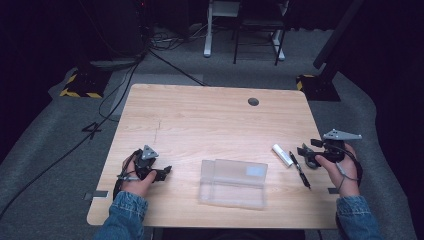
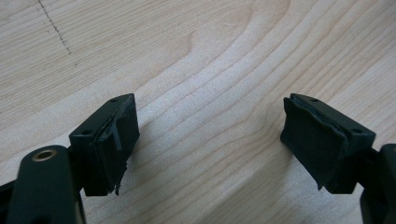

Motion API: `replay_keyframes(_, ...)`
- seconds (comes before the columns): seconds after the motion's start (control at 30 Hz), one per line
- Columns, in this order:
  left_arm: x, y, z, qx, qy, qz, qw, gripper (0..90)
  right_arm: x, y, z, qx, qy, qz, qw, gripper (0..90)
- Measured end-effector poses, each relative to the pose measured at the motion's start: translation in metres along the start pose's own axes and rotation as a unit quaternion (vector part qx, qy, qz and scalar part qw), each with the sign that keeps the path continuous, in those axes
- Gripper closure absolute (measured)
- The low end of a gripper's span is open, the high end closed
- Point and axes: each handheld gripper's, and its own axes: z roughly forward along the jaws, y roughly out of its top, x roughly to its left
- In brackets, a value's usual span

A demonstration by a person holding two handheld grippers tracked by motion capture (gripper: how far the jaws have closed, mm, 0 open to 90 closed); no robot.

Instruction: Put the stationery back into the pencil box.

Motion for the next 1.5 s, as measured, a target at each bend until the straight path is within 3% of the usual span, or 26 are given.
replay_keyframes(0.07,0.000,0.000,0.000,0.000,0.000,0.000,1.0000,18.8,-0.001,-0.001,0.002,0.005,-0.005,-0.004,1.0000,33.6)
replay_keyframes(0.1,0.000,0.000,0.000,0.000,0.000,0.000,1.0000,18.8,0.000,-0.003,0.005,0.022,-0.001,-0.007,0.9997,41.7)
replay_keyframes(0.2,0.000,0.000,0.000,0.001,-0.002,-0.002,1.0000,18.7,0.002,-0.007,0.007,0.053,-0.004,0.001,0.9986,51.8)
replay_keyframes(0.37,0.000,0.000,0.000,0.000,0.000,0.000,1.0000,18.7,0.005,-0.010,0.010,0.074,-0.008,0.023,0.9969,55.3)
replay_keyframes(0.67,0.000,0.000,0.000,0.000,-0.001,0.000,1.0000,18.5,0.011,-0.017,0.029,0.108,-0.027,0.022,0.9935,61.0)
replay_keyframes(0.87,0.000,0.000,0.000,0.000,-0.002,0.001,1.0000,18.2,0.015,-0.018,0.035,0.131,-0.031,0.041,0.9900,65.8)
replay_keyframes(1.0,0.000,0.000,0.000,0.002,-0.002,0.000,1.0000,18.2,0.017,-0.019,0.039,0.148,-0.031,0.040,0.9876,71.5)
replay_keyframes(1.1,0.000,0.001,0.001,0.002,-0.003,0.002,1.0000,17.7,0.017,-0.018,0.040,0.156,-0.043,0.027,0.9864,76.5)
replay_keyframes(1.33,0.000,0.001,0.001,0.002,-0.002,0.005,1.0000,17.5,0.021,-0.017,0.041,0.155,-0.053,0.029,0.9860,80.6)
replay_keyframes(1.5,0.000,0.001,0.001,0.002,-0.003,0.005,1.0000,17.5,0.021,-0.017,0.040,0.154,-0.051,0.049,0.9856,80.7)
